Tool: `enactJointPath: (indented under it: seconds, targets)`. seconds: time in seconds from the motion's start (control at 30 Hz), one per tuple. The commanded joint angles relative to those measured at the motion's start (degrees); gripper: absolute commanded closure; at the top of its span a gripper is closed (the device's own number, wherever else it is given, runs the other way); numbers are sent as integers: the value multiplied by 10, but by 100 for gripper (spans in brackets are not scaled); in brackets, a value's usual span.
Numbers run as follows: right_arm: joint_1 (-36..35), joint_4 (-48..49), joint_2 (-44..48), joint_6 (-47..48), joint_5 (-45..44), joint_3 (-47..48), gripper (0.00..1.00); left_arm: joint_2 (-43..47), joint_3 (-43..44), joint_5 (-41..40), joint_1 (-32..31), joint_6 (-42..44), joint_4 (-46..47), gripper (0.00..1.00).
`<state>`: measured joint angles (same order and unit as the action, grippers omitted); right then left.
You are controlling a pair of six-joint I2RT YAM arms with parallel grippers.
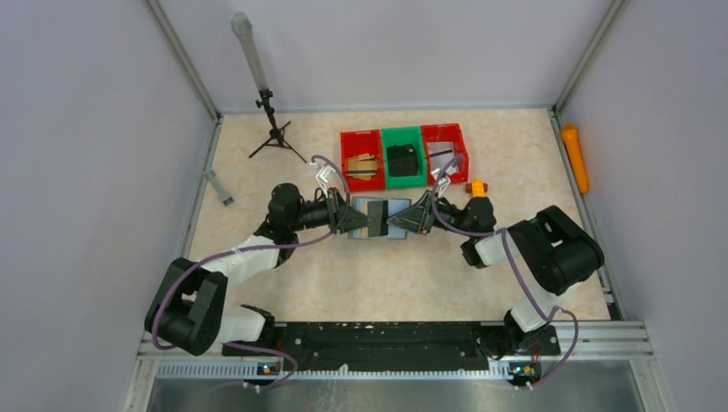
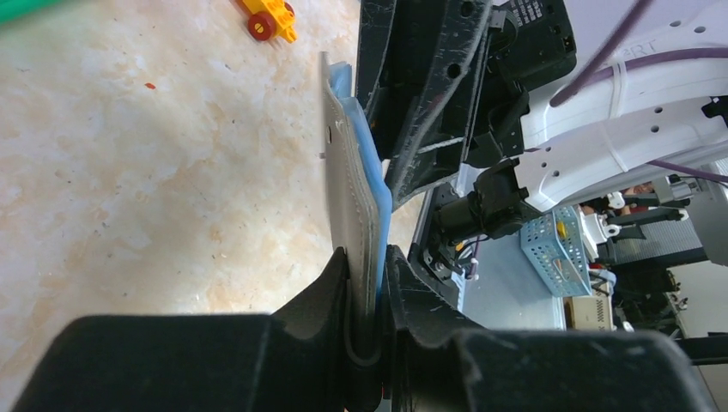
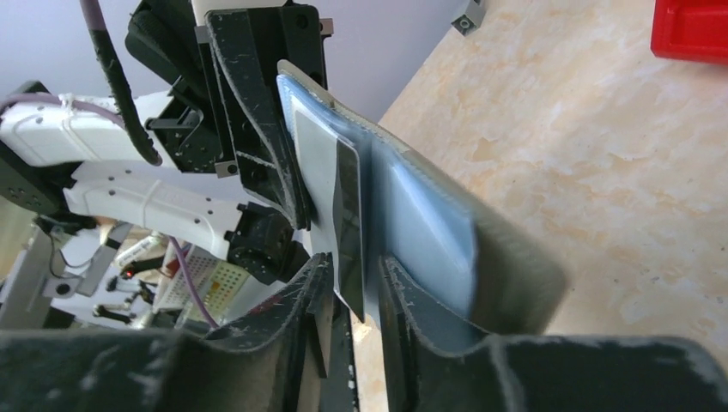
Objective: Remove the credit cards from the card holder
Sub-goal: Remove the credit card from the card holder.
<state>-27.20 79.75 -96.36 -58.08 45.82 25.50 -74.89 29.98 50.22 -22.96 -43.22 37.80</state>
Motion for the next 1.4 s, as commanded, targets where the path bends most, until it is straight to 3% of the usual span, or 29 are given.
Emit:
enactJointPath:
  seconds: [0.0, 0.1, 0.33, 0.47, 0.6, 0.67, 1.07, 1.13, 1.2, 1.27, 1.37]
  targets:
    - [6, 57, 6, -3, 2, -2, 62, 1, -3, 30, 0, -18, 73, 97]
    - [6, 60, 9, -2, -2, -7, 49, -3, -9, 45, 0, -38, 111, 97]
    - [-5, 127, -8, -36, 26, -3, 52, -44, -8, 74, -1, -91, 187, 97]
    - [-12, 149, -20, -53, 40, 8, 62, -50, 1, 70, -1, -77, 155, 97]
    - [-11, 149, -24, -56, 39, 10, 93, -47, -1, 65, 0, -79, 155, 93]
    - [-7, 137, -24, -51, 33, 7, 100, -35, -3, 56, 2, -68, 138, 90]
    - [59, 188, -69, -104, 3, -20, 100, 12, -31, 24, 38, -63, 128, 85]
    - [66, 183, -65, -102, 0, -23, 100, 15, -30, 6, 43, -48, 100, 85]
    - [73, 161, -55, -91, -5, -29, 100, 25, -16, -38, 45, -3, 14, 87]
    - [80, 115, -38, -68, -14, -33, 100, 43, 1, -98, 45, 43, -91, 88]
    - [83, 26, -2, -15, -31, -32, 100, 74, -1, -157, 45, 68, -147, 87]
